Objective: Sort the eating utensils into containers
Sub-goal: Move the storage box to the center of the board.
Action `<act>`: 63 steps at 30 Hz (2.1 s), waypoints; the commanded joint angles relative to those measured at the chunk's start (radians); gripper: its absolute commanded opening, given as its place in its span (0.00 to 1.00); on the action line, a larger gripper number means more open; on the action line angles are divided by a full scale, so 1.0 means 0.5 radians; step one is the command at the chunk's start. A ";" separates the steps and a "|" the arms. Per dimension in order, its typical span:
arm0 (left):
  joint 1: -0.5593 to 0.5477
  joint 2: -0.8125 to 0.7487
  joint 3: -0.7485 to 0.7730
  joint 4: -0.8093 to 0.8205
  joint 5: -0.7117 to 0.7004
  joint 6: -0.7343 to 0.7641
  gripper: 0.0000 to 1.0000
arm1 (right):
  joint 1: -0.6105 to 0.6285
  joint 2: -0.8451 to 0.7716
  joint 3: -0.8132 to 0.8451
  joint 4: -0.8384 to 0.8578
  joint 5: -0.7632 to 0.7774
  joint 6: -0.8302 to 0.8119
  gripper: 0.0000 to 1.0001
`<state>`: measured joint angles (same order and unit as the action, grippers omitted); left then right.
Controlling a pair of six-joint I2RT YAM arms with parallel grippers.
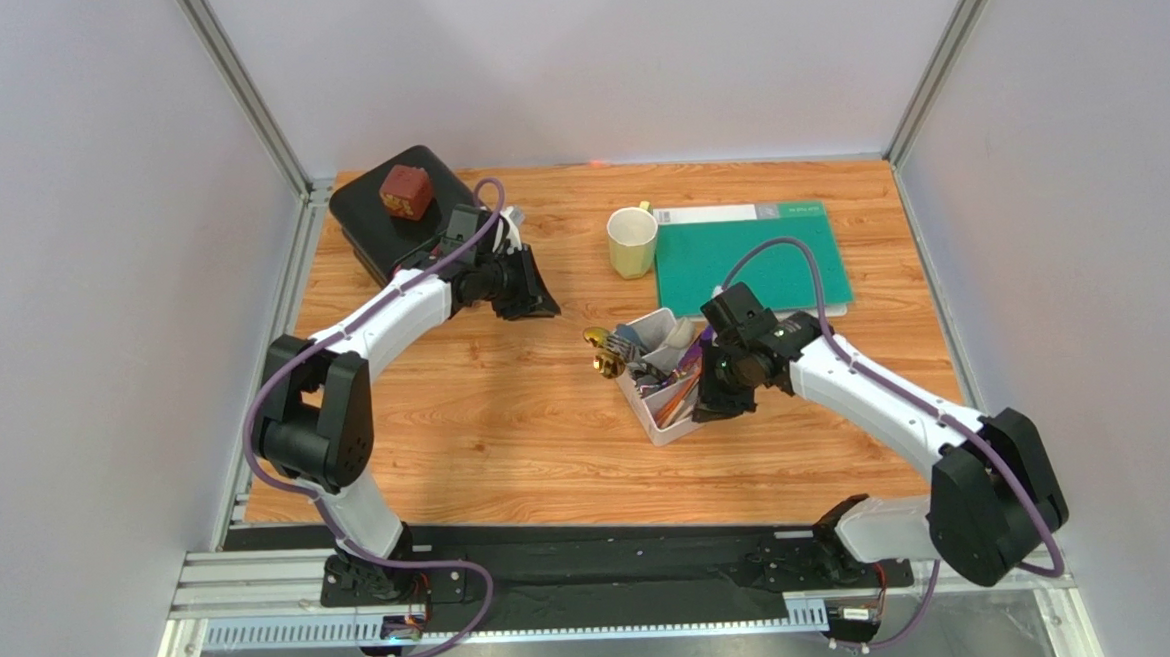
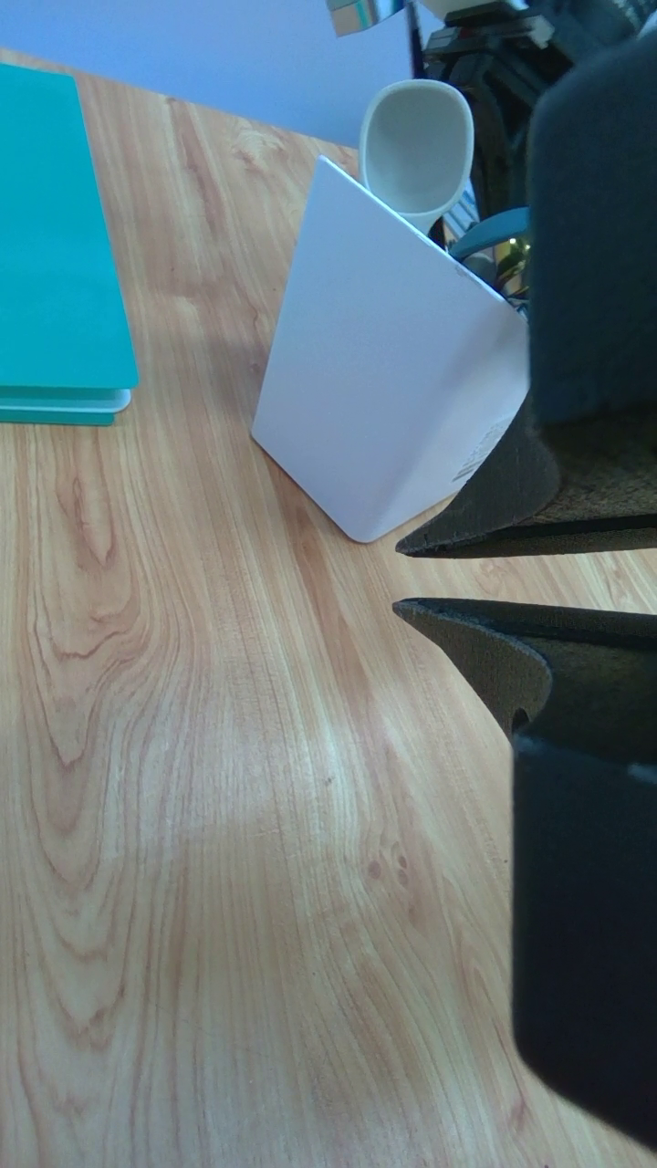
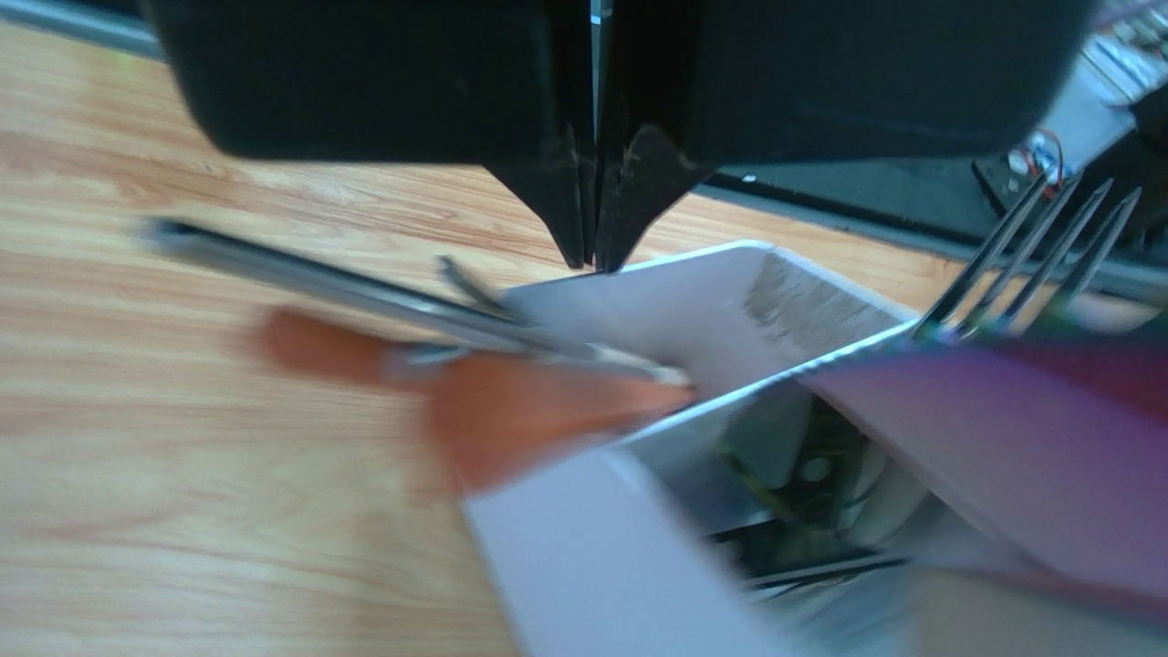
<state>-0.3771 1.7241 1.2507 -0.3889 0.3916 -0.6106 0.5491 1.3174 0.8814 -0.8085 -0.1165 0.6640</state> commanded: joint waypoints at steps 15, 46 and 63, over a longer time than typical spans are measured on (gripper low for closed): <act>0.018 -0.021 0.021 0.029 0.079 0.028 0.22 | 0.193 -0.309 -0.253 0.001 -0.141 -0.083 0.00; 0.015 0.058 0.097 0.069 0.171 -0.018 0.22 | 0.012 -0.650 -0.146 -0.543 0.372 0.173 0.00; 0.015 0.049 0.033 0.112 0.180 -0.031 0.22 | 0.604 -0.558 -0.204 -0.086 0.214 0.099 0.00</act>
<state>-0.3771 1.7546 1.2663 -0.3618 0.4698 -0.6228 0.8188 1.0111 0.7914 -1.0065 -0.0376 0.7040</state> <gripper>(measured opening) 0.215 0.003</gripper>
